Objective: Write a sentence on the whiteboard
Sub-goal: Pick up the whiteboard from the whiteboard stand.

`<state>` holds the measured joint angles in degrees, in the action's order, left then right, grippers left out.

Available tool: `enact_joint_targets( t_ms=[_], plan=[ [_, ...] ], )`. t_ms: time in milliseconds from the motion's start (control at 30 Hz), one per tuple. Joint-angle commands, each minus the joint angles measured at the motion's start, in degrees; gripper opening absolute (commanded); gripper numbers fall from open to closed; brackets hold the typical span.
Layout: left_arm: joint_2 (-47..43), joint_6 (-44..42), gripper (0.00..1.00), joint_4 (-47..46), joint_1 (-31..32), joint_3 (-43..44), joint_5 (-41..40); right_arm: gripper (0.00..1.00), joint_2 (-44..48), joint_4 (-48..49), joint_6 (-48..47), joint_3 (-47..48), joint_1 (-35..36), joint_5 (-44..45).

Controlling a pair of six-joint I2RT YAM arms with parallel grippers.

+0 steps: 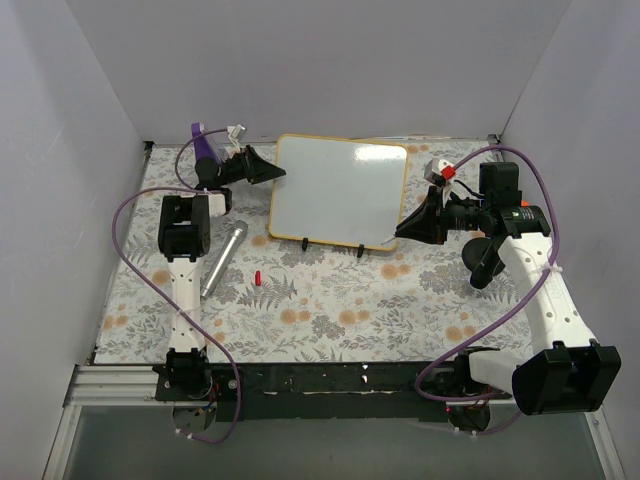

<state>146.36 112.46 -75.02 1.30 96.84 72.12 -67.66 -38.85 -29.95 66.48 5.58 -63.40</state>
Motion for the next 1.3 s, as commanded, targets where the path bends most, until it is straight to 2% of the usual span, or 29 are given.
enact_joint_targets(
  t_ms=[0,233,467,533,567,667,900,1267],
  plan=[
    [-2.66,-3.47,0.62,-2.68,0.98,3.53,2.59,0.01,0.51,1.76,0.16,-0.30,-0.40,-1.47],
    [-3.37,-10.85,0.54,13.21,1.77,6.61,4.17,0.01,1.04,1.94,0.16,-0.56,-0.40,-1.73],
    [-3.98,-11.91,0.42,17.62,2.13,8.98,5.75,0.01,1.30,2.02,0.25,-0.74,-0.31,-1.73],
    [-4.24,-11.92,0.20,17.64,2.21,9.07,6.54,0.01,1.30,2.02,0.25,-0.74,-0.40,-1.73],
    [-4.51,-11.57,0.12,17.28,2.30,8.81,6.63,0.01,1.39,2.02,0.25,-0.65,-0.40,-1.73],
    [-5.12,-8.50,0.00,14.47,2.30,8.54,5.84,0.01,1.74,2.11,0.34,-0.91,-0.40,-1.73],
    [-8.20,-4.27,0.00,11.48,2.22,10.47,-0.04,0.01,2.09,2.11,0.42,-0.82,-0.40,-1.82],
    [-15.76,-9.28,0.00,17.01,2.30,11.36,-9.27,0.01,3.76,2.29,0.78,-1.00,-0.40,-1.73]
  ],
)
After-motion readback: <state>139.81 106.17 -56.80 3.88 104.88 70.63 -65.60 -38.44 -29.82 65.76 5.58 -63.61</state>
